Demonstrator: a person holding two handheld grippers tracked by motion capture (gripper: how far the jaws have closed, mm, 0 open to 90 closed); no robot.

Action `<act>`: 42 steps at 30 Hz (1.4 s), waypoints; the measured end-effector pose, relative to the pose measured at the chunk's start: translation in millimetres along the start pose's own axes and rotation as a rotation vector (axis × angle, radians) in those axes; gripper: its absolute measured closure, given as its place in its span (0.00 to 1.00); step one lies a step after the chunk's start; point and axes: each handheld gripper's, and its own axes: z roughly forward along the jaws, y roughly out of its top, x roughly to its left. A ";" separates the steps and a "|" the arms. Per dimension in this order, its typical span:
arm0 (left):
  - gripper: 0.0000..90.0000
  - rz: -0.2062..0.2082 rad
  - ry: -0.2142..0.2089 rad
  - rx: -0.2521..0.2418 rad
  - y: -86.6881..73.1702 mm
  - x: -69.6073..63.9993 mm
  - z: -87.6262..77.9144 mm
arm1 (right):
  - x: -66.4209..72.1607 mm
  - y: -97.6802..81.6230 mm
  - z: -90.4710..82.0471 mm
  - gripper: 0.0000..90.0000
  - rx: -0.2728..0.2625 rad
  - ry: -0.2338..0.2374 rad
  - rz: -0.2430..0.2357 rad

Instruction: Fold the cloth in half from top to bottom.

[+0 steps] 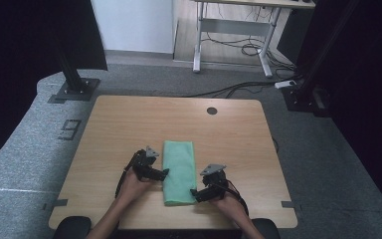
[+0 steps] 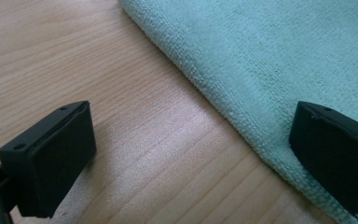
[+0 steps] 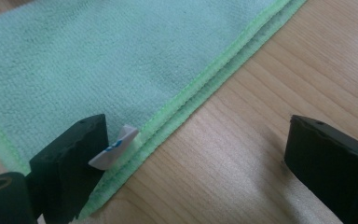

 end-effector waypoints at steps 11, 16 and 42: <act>0.01 -0.001 0.001 0.000 0.0 -0.1 0.0 | -22.1 22.7 -0.9 0.09 -0.042 -0.003 0.035; 0.01 -0.001 0.001 0.000 -0.1 -0.1 0.0 | -31.2 38.2 2.8 0.13 -0.044 0.012 0.044; 0.01 -0.001 0.001 0.000 -0.1 -0.1 -0.1 | -80.6 101.5 47.1 0.61 -0.043 -0.027 0.079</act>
